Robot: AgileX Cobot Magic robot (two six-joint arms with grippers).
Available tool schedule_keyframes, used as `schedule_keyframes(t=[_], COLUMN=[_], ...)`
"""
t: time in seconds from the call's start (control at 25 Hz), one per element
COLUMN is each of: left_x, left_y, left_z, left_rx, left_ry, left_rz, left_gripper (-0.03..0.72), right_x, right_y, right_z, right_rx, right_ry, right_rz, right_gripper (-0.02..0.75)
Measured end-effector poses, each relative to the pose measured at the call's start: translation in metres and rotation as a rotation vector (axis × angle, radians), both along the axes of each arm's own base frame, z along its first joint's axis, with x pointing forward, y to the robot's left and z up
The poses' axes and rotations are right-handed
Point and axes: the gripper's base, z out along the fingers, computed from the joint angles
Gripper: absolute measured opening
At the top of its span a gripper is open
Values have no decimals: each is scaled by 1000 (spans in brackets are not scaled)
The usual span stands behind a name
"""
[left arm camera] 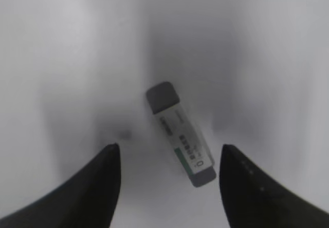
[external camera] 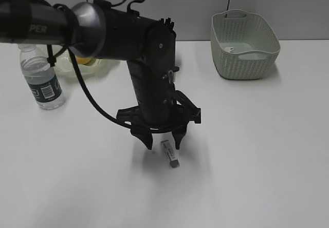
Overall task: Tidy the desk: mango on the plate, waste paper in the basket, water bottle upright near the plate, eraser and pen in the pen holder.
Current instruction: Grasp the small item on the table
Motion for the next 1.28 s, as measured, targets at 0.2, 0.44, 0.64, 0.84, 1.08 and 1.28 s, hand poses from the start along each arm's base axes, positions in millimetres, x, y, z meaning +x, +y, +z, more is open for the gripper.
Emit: schedule_keyframes(t=[0.2, 0.44, 0.64, 0.84, 1.08, 1.28], left_x=[3, 4, 5, 5, 6, 7], left_y=[-3, -5, -5, -4, -1, -1], left_z=[-13, -21, -26, -27, -29, -28], left_rx=[14, 14, 16, 31, 65, 76], left_ry=[23, 25, 23, 25, 28, 29], left_rz=[25, 50, 57, 53, 40, 29], left_gripper=[463, 463, 455, 379, 181, 166], right_x=[0, 0, 0, 0, 0, 0], right_y=[0, 0, 0, 0, 0, 0], right_z=[-1, -1, -2, -2, -2, -2], right_rx=[-1, -1, -2, -2, -2, -2], right_ry=[3, 3, 5, 5, 5, 6], right_rz=[0, 0, 0, 0, 0, 0], right_gripper=[496, 496, 496, 496, 496, 496])
